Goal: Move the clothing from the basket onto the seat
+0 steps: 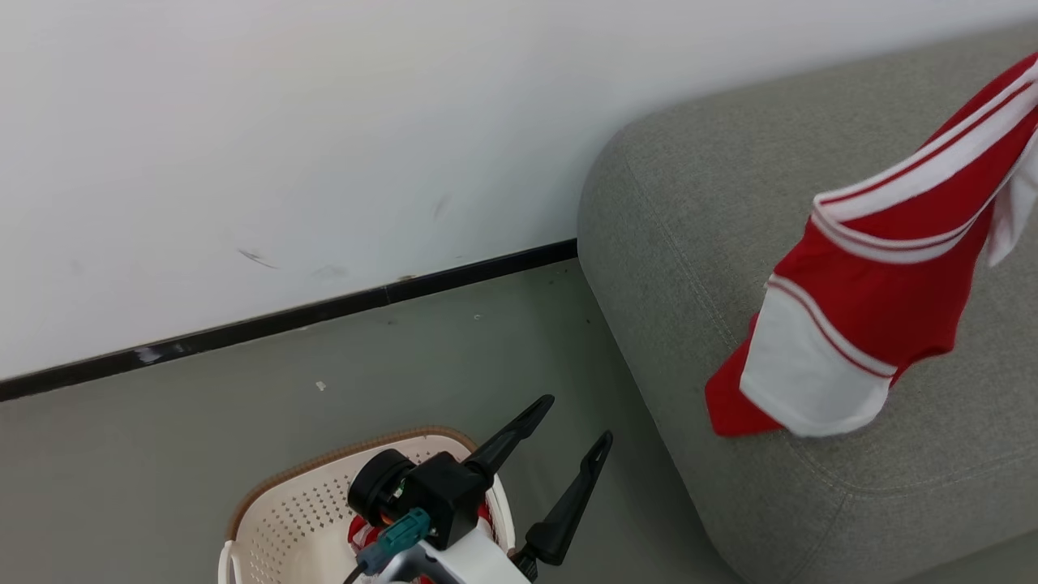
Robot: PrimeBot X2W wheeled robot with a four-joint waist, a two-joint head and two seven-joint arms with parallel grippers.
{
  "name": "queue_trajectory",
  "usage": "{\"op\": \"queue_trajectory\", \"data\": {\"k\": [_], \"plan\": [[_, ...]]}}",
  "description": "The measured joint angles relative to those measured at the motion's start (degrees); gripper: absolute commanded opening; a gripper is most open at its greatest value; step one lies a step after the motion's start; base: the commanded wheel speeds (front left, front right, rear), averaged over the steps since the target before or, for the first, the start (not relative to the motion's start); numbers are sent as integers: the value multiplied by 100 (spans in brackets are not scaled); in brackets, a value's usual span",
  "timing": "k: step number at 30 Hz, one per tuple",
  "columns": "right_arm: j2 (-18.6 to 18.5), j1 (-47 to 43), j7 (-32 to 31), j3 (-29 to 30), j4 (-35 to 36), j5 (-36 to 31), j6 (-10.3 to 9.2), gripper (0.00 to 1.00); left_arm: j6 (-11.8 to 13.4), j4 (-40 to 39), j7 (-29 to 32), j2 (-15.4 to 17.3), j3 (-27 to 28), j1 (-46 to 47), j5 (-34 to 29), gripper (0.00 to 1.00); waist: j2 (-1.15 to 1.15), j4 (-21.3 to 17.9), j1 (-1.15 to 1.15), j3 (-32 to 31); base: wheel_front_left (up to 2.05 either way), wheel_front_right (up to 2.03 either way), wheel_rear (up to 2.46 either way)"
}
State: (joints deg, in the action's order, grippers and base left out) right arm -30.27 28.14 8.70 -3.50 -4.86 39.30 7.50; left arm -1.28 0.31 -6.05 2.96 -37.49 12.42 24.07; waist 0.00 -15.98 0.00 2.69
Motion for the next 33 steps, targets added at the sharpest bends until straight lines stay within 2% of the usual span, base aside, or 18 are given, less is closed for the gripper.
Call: {"op": "queue_trajectory", "data": {"k": [7, 14, 26, 30, 33], "plan": [[-186, 1142, -324, 475, -224, 3, 0, 0, 38, -202, 151, 85, 21, 202, -174, 100, 0, 12, 0, 303, 0, 0, 0], [-365, 1803, -571, 911, -917, -24, 0, 0, 40, -372, 254, 88, 7, 452, -261, 100, 0, 19, 0, 633, 0, 0, 0], [-624, 1934, -441, 1292, -2004, -467, 0, 0, 35, -610, 530, 115, -125, 848, -515, 100, 0, 98, 0, 1200, 0, 0, 0], [-572, 1887, -256, 1312, -2264, -582, 0, 0, 25, -664, 608, 129, -147, 955, -558, 100, 0, 154, 0, 1359, 0, 0, 0], [-392, 1749, -122, 1310, -2513, -616, 0, 0, 10, -673, 660, 148, -175, 982, -592, 100, 0, 198, 0, 1468, 0, 0, 0]]}}
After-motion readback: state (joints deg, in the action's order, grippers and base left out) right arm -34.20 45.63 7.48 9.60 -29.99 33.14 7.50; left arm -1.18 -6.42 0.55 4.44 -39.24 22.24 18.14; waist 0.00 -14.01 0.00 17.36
